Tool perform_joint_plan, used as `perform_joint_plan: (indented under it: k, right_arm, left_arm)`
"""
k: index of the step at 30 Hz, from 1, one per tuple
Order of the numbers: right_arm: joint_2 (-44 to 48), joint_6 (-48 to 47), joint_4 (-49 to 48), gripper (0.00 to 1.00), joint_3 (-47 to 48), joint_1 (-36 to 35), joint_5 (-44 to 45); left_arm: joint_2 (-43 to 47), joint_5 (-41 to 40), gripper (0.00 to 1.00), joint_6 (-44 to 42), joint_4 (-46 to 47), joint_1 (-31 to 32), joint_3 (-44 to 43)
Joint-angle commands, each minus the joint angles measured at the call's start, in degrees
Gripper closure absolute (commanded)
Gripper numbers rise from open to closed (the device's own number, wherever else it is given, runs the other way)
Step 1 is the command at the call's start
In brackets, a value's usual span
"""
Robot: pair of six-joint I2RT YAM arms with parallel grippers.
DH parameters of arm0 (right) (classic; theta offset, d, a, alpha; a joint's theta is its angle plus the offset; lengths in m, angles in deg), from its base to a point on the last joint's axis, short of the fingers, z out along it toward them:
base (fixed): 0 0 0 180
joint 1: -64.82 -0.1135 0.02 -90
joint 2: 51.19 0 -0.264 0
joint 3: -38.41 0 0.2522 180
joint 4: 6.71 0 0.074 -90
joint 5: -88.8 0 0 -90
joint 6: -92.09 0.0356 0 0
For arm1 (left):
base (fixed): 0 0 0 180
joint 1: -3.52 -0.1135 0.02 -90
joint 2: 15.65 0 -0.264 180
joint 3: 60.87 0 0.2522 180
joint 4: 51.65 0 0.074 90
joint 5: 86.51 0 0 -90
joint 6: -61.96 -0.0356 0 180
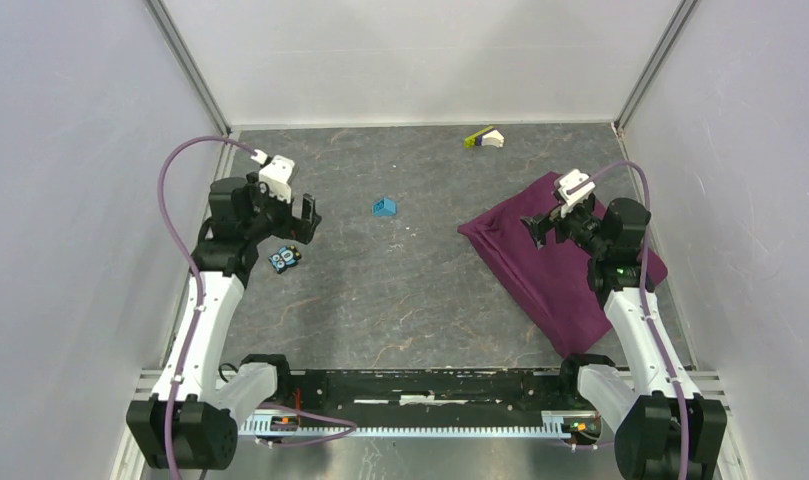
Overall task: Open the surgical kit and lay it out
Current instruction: Move the distractor to the center of the board.
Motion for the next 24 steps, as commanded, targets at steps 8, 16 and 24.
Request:
perform_joint_plan:
  k: [8,16,24]
  right_arm:
    - [-2.3,-2.4,2.4,0.03,3.3,0.0,-1.9]
    - [-4.3,-1.8,2.0,0.03,3.1,0.0,-2.1]
    - [-5.1,-2.9,2.7,0.03,3.3,0.0,-1.4]
  left_arm:
    - [-11.4,-13.4,0.00,-18.4,-16.3,-0.3,-1.8]
    - [-28.8,-20.6,0.03,-24.6,-15.8,-3.9,-4.1]
    - [-40.5,-17.6,0.04,-27.3,-15.6,-6.8,-9.0]
